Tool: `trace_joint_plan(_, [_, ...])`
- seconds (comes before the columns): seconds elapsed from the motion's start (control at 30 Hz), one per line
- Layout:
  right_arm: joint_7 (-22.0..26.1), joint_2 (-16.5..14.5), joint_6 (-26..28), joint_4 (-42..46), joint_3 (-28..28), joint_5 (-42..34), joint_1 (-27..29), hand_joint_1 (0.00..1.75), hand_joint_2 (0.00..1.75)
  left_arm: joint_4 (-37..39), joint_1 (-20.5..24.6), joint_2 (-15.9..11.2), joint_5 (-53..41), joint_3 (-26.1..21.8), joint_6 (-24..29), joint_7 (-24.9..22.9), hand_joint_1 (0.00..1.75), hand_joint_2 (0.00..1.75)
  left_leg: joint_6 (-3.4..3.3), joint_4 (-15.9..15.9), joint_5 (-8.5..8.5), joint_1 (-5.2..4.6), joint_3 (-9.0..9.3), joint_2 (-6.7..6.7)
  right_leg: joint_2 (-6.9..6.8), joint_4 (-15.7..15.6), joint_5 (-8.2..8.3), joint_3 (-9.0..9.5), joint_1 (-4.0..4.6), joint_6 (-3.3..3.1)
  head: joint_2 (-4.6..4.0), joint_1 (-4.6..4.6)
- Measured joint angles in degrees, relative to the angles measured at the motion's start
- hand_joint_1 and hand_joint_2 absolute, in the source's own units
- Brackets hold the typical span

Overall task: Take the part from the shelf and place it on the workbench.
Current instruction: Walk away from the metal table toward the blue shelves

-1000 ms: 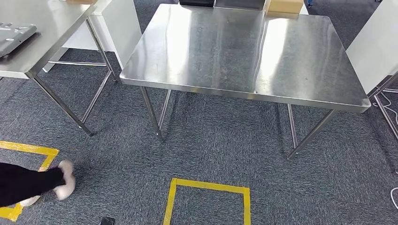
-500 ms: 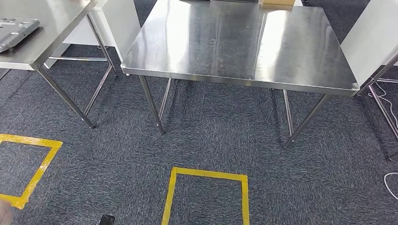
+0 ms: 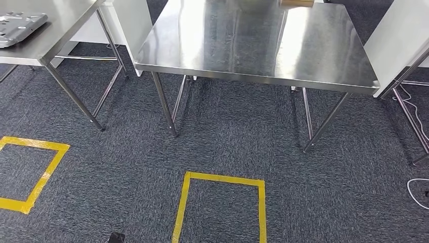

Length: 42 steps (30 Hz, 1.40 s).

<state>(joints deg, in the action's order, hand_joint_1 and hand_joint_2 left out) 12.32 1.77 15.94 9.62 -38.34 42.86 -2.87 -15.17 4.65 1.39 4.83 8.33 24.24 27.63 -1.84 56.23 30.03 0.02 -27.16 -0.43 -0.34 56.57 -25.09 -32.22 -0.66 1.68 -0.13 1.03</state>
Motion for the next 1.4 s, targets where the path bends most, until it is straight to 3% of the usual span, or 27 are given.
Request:
trace_joint_plan(0.07, [0.01, -0.01, 0.02, -0.02, 0.00, 0.00, 0.03, 0.00, 1.75, 0.00, 0.06, 0.02, 0.03, 0.01, 0.00, -0.01, 0.00, 0.00, -0.74, -0.58, -1.02, 0.14, -0.64, 0.25, 0.04, 0.50, -0.25, -0.72, 0.09, 0.52, 0.00, -0.02])
trace_joint_plan(0.1, [0.01, -0.02, 0.03, -0.03, 0.00, -0.01, 0.05, 0.00, 1.75, 0.00, 0.12, 0.04, 0.04, 0.01, 0.00, -0.01, 0.00, 0.00, -1.22, -0.87, -1.72, 0.23, -1.16, 0.40, 0.10, 1.77, -1.56, -1.46, 0.15, 0.44, 0.00, -0.13])
trace_joint_plan(0.17, [0.01, 0.01, 0.03, -0.04, 0.00, -0.03, 0.04, 0.00, 1.75, 0.01, 0.21, 0.10, 0.04, 0.01, 0.01, -0.05, 0.00, 0.00, -1.78, -1.08, -3.05, 0.21, -2.54, 0.66, 0.20, 7.45, -6.25, -3.65, 0.08, -0.11, 0.00, -0.29])
trace_joint_plan(0.23, [0.01, 0.06, 0.03, -0.04, 0.00, -0.08, 0.04, 0.00, 1.75, 0.02, 0.22, 0.07, 0.07, 0.02, 0.02, -0.16, 0.00, 0.00, -1.83, -0.97, -4.27, 0.09, -4.22, 0.85, 0.21, 14.33, -9.63, -5.20, -0.06, 0.12, 0.00, -0.37])
trace_joint_plan(0.3, [0.02, 0.07, 0.03, -0.04, 0.00, -0.07, 0.05, 0.00, 1.75, 0.02, 0.22, 0.05, 0.18, 0.03, 0.02, -0.28, 0.00, 0.00, -1.65, -0.72, -5.43, 0.09, -5.96, 0.99, 0.21, 16.12, -8.75, -4.05, -0.21, 1.33, 0.00, -0.39])
trace_joint_plan(0.37, [0.03, 0.10, 0.03, -0.04, 0.00, 0.02, -0.03, 0.00, 1.75, 0.01, 0.24, 0.06, 0.40, 0.05, 0.02, -0.33, 0.00, 0.00, -1.24, -0.07, -6.40, 0.14, -7.65, 1.02, 0.20, 10.08, -6.07, 1.00, -0.47, 2.41, 0.00, -0.39])
trace_joint_plan(0.4, [0.03, 0.13, 0.03, -0.03, 0.00, 0.09, -0.15, 0.00, 1.75, 0.01, 0.25, 0.04, 0.51, 0.05, 0.04, -0.33, 0.00, 0.00, -0.92, 0.38, -6.80, 0.08, -8.39, 1.01, 0.23, 5.39, -5.93, 4.22, -0.42, 2.35, 0.00, -0.38])
trace_joint_plan(0.47, [0.02, 0.14, 0.03, -0.03, 0.00, 0.23, -0.33, 0.00, 1.75, 0.00, 0.30, -0.05, 0.61, 0.05, 0.11, -0.29, 0.00, 0.00, -0.24, 0.97, -7.71, -0.09, -9.21, 1.01, 0.33, -0.99, -6.60, 7.88, -0.14, 1.49, 0.00, -0.27])
trace_joint_plan(0.53, [-0.03, 0.08, 0.03, -0.07, 0.00, 0.30, -0.37, 0.00, 1.75, 0.03, 0.28, -0.17, 0.71, 0.04, 0.19, -0.23, 0.00, 0.00, 0.35, 1.01, -8.64, -0.11, -9.46, 0.94, 0.37, -1.81, -6.64, 7.57, 0.01, 0.39, 0.00, -0.08])
trace_joint_plan(0.6, [-0.15, -0.04, 0.03, -0.14, 0.00, 0.31, -0.43, 0.00, 1.75, 0.11, 0.15, -0.26, 0.96, 0.06, 0.24, -0.20, 0.00, 0.00, 0.98, 2.18, -6.82, 0.08, -10.26, 0.70, 0.19, -1.67, -5.67, 6.60, -0.35, -0.90, 0.00, 0.13])
trace_joint_plan(0.67, [-0.27, -0.15, 0.04, -0.19, 0.00, 0.36, -0.48, 0.00, 1.75, 0.17, 0.04, -0.29, 1.34, 0.08, 0.31, -0.17, 0.00, 0.00, 1.59, 6.95, -1.09, 0.30, -11.61, 0.52, -0.03, -1.64, -4.35, 5.25, -0.52, -2.07, 0.00, 0.37])
trace_joint_plan(0.7, [-0.33, -0.16, 0.05, -0.19, 0.00, 0.41, -0.46, 0.00, 1.75, 0.18, 0.02, -0.31, 1.49, 0.08, 0.34, -0.15, 0.00, 0.00, 1.82, 10.71, 1.86, 0.38, -12.27, 0.51, -0.09, -1.60, -3.67, 4.54, -0.46, -2.35, 0.00, 0.45])
trace_joint_plan(0.73, [-0.37, -0.17, 0.05, -0.19, 0.00, 0.46, -0.45, 0.00, 1.75, 0.19, 0.02, -0.33, 1.63, 0.07, 0.36, -0.13, 0.00, 0.00, 2.02, 14.28, 3.73, 0.48, -12.71, 0.51, -0.13, -1.51, -3.01, 3.81, -0.39, -2.39, 0.00, 0.48])
trace_joint_plan(0.77, [-0.43, -0.20, 0.05, -0.19, 0.00, 0.50, -0.44, 0.00, 1.75, 0.19, 0.02, -0.36, 1.71, 0.07, 0.37, -0.11, 0.00, 0.00, 2.18, 16.88, 4.18, 0.60, -12.62, 0.51, -0.16, -1.35, -2.37, 3.01, -0.34, -2.30, 0.00, 0.48])
trace_joint_plan(0.8, [-0.51, -0.22, 0.05, -0.19, 0.00, 0.51, -0.43, 0.00, 1.75, 0.20, 0.02, -0.37, 1.73, 0.08, 0.37, -0.09, 0.00, 0.00, 2.25, 17.68, 3.36, 0.72, -11.83, 0.52, -0.16, -1.12, -1.85, 2.23, -0.32, -2.15, 0.00, 0.49])
trace_joint_plan(0.87, [-0.65, -0.26, 0.05, -0.20, 0.00, 0.51, -0.41, 0.00, 1.75, 0.20, 0.02, -0.37, 1.75, 0.10, 0.37, -0.08, 0.00, 0.00, 2.29, 16.81, 1.25, 0.87, -10.07, 0.54, -0.15, -0.78, -1.30, 1.17, -0.33, -1.92, 0.00, 0.50])
trace_joint_plan(1.0, [-0.70, -0.26, 0.05, -0.20, 0.00, 0.50, -0.40, 0.00, 1.75, 0.20, 0.02, -0.37, 1.75, 0.11, 0.37, -0.07, 0.00, 0.00, 2.27, 16.12, 0.73, 0.90, -9.47, 0.54, -0.15, -0.69, -1.21, 0.96, -0.34, -1.86, 0.00, 0.50])
trace_joint_plan(1.07, [-0.85, -0.34, 0.08, -0.19, 0.00, 0.40, -0.42, 0.00, 1.75, 0.20, 0.11, -0.41, 1.73, 0.20, 0.36, -0.07, 0.00, 0.00, 1.97, 9.75, 0.29, 0.94, -4.95, 0.41, -0.12, -0.22, -0.76, 0.16, -0.27, -1.45, 0.00, 0.48])
trace_joint_plan(1.1, [-0.72, -0.38, 0.17, -0.19, -0.01, 0.22, -0.37, 0.00, 1.75, 0.20, 0.18, -0.44, 1.73, 0.35, 0.34, -0.11, 0.00, 0.00, 1.35, 5.54, 0.00, 0.87, -2.66, 0.39, -0.11, 0.04, -0.03, -0.54, -0.07, -0.70, 0.00, 0.44])
trace_joint_plan(1.13, [-0.51, -0.48, 0.27, -0.20, -0.02, 0.05, -0.28, 0.00, 1.75, 0.21, 0.26, -0.48, 1.75, 0.52, 0.33, -0.15, 0.00, 0.00, 0.43, 1.35, -0.74, 0.74, -0.95, 0.48, -0.06, 2.03, -1.20, -2.00, 0.00, -0.32, 0.00, 0.25])
trace_joint_plan(1.17, [-0.24, -0.55, 0.37, -0.21, -0.03, -0.10, -0.17, 0.00, 1.75, 0.21, 0.32, -0.50, 1.84, 0.66, 0.33, -0.19, 0.00, 0.00, -0.44, -0.67, -1.24, 0.53, -1.05, 0.62, -0.02, 4.90, -3.18, -3.42, 0.07, -0.10, 0.00, 0.05])
trace_joint_plan(1.2, [0.04, -0.58, 0.44, -0.23, -0.04, -0.19, -0.07, 0.00, 1.75, 0.22, 0.32, -0.52, 1.99, 0.79, 0.34, -0.23, 0.00, 0.00, -1.14, -0.83, -2.45, 0.36, -2.52, 0.86, 0.03, 8.72, -5.71, -4.87, 0.04, 0.02, 0.00, -0.10])
trace_joint_plan(1.23, [0.11, -0.62, 0.45, -0.24, -0.04, -0.17, -0.02, 0.00, 1.75, 0.22, 0.33, -0.54, 2.16, 0.81, 0.34, -0.22, 0.00, 0.00, -1.45, -0.81, -3.47, 0.22, -3.72, 1.05, 0.07, 13.16, -8.67, -6.05, -0.11, -0.20, 0.00, -0.27])
trace_joint_plan(1.27, [0.11, -0.59, 0.45, -0.24, -0.04, -0.14, -0.01, 0.00, 1.75, 0.22, 0.31, -0.55, 2.31, 0.81, 0.35, -0.21, 0.00, 0.00, -1.43, -0.75, -4.18, 0.14, -4.63, 1.14, 0.08, 15.86, -9.32, -6.13, -0.13, 0.14, 0.00, -0.28])
trace_joint_plan(1.3, [0.10, -0.57, 0.45, -0.24, -0.04, -0.10, -0.02, 0.00, 1.75, 0.22, 0.31, -0.55, 2.40, 0.82, 0.35, -0.19, 0.00, 0.00, -1.35, -0.65, -4.86, 0.08, -5.55, 1.21, 0.08, 16.87, -8.77, -5.33, -0.13, 0.70, 0.00, -0.31])
trace_joint_plan(1.33, [0.10, -0.56, 0.45, -0.23, -0.04, -0.05, -0.02, 0.00, 1.75, 0.22, 0.31, -0.54, 2.46, 0.83, 0.35, -0.17, 0.00, 0.00, -1.22, -0.51, -5.49, 0.06, -6.45, 1.26, 0.08, 15.78, -7.40, -3.52, -0.13, 1.29, 0.00, -0.34])
trace_joint_plan(1.4, [0.09, -0.52, 0.45, -0.22, -0.04, 0.02, -0.14, 0.00, 1.75, 0.22, 0.32, -0.52, 2.52, 0.83, 0.35, -0.13, 0.00, 0.00, -0.82, 0.00, -6.61, -0.02, -7.89, 1.25, 0.08, 8.07, -5.48, 2.77, -0.14, 1.68, 0.00, -0.36])
